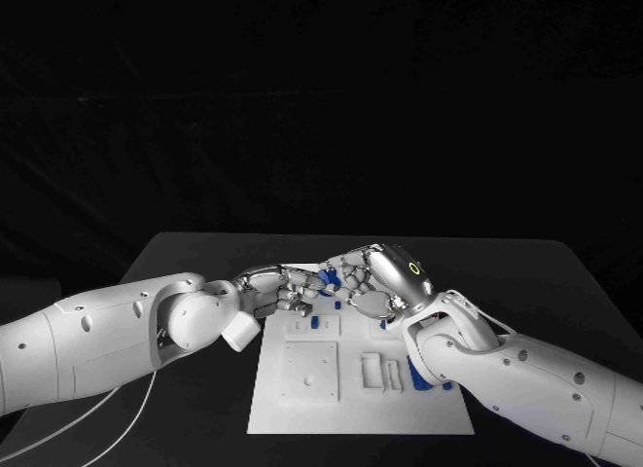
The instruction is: Assemble the parts on the task board
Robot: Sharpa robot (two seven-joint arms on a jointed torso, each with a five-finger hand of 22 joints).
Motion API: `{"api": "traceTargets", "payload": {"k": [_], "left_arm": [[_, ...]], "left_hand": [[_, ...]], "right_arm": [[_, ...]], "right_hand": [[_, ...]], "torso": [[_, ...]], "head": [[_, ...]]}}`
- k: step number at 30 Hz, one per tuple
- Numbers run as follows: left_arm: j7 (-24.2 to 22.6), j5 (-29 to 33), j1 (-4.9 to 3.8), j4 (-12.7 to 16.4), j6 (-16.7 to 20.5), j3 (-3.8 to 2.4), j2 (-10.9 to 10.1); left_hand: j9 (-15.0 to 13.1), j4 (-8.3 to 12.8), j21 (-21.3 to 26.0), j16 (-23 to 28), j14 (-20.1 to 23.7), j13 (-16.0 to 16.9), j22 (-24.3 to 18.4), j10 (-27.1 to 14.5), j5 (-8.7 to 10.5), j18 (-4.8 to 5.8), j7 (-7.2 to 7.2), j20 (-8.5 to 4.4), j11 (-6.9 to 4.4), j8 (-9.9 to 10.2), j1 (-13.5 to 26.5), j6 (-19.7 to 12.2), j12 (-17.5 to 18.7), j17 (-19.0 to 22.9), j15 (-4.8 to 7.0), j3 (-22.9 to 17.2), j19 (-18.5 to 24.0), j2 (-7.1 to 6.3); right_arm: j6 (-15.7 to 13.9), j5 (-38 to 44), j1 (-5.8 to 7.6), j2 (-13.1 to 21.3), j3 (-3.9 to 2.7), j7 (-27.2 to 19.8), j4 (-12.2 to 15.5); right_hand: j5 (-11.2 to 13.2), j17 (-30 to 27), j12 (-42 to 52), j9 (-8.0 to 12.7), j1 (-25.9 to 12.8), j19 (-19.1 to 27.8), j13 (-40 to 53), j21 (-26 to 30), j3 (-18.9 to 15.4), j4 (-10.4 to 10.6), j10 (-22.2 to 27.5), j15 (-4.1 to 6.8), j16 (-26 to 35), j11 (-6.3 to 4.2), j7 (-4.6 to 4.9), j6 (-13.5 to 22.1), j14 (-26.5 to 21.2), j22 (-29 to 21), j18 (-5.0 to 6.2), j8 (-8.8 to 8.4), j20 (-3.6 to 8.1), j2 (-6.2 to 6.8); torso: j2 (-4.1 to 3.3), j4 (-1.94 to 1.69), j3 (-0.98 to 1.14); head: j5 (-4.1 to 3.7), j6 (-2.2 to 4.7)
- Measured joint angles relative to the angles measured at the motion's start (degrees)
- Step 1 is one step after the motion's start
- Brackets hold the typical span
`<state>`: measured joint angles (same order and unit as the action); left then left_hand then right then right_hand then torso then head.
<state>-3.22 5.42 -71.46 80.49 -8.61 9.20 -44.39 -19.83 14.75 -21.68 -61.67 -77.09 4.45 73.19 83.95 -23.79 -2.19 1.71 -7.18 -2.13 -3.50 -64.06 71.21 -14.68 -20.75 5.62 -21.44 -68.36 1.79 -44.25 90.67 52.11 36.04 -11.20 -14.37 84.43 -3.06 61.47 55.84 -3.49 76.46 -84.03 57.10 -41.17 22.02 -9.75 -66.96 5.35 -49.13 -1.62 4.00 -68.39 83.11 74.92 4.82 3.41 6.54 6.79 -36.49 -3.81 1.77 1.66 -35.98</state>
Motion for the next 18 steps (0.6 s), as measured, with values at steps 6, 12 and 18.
{"api": "traceTargets", "payload": {"k": [6, 12, 18], "left_arm": [[0.38, -0.05, 0.00, -0.08, -0.37, 0.00, -0.03], [0.89, -0.10, -0.02, -0.18, -0.71, -0.02, -0.05], [1.26, -0.19, -0.01, -0.24, -0.97, -0.02, -0.07]], "left_hand": [[0.00, -0.13, -0.98, 0.00, 0.22, 0.00, -0.69, 0.00, 0.00, 0.00, 0.00, 0.00, 0.00, 0.00, 0.15, 0.00, 0.00, 0.00, 0.22, -0.43, 0.61, -0.15], [0.00, -0.58, -1.03, 0.00, 0.22, -0.24, -1.33, 0.00, 0.80, -0.01, 0.01, 0.20, 0.00, 0.00, 0.22, -0.01, 0.63, 0.03, 0.22, -0.48, 0.81, -0.24], [-0.01, -2.08, -1.26, 0.00, 0.45, -0.27, -2.56, 0.00, 1.21, -0.01, 0.31, 0.61, 0.00, 0.00, -0.45, -1.57, 2.02, 0.12, 0.01, 2.62, 1.22, -0.30]], "right_arm": [[0.07, 0.00, 0.00, -0.04, 0.02, -0.03, -0.05], [0.19, 0.00, -0.01, -0.04, 0.02, -0.07, -0.06], [0.31, -0.06, -0.01, 0.03, 0.02, -0.07, -0.10]], "right_hand": [[0.01, 0.05, 0.00, -0.05, -0.01, 0.00, 0.12, 0.00, 0.22, 0.11, 0.00, -0.06, 0.00, 0.00, -0.16, -0.59, 0.07, 0.00, 0.00, 0.00, 0.00, 0.01], [0.01, 0.05, 0.00, -0.10, -0.15, 0.00, 0.12, -0.22, 0.45, 0.33, 0.00, -0.06, 0.00, 0.00, -0.25, -1.29, 0.06, -0.01, 0.00, -0.04, 0.00, 0.14], [0.18, 0.05, 0.22, -0.11, -0.47, 0.00, 0.22, -0.22, 0.62, 0.51, -0.01, -0.06, 0.00, 0.00, -0.38, -1.53, 0.06, -0.01, 0.00, -0.21, 0.00, -0.35]], "torso": [[0.00, 0.00, 0.01], [0.00, 0.01, 0.02], [0.00, 0.01, 0.02]], "head": [[0.00, -0.07], [-0.03, -0.08], [-0.09, -0.10]]}}
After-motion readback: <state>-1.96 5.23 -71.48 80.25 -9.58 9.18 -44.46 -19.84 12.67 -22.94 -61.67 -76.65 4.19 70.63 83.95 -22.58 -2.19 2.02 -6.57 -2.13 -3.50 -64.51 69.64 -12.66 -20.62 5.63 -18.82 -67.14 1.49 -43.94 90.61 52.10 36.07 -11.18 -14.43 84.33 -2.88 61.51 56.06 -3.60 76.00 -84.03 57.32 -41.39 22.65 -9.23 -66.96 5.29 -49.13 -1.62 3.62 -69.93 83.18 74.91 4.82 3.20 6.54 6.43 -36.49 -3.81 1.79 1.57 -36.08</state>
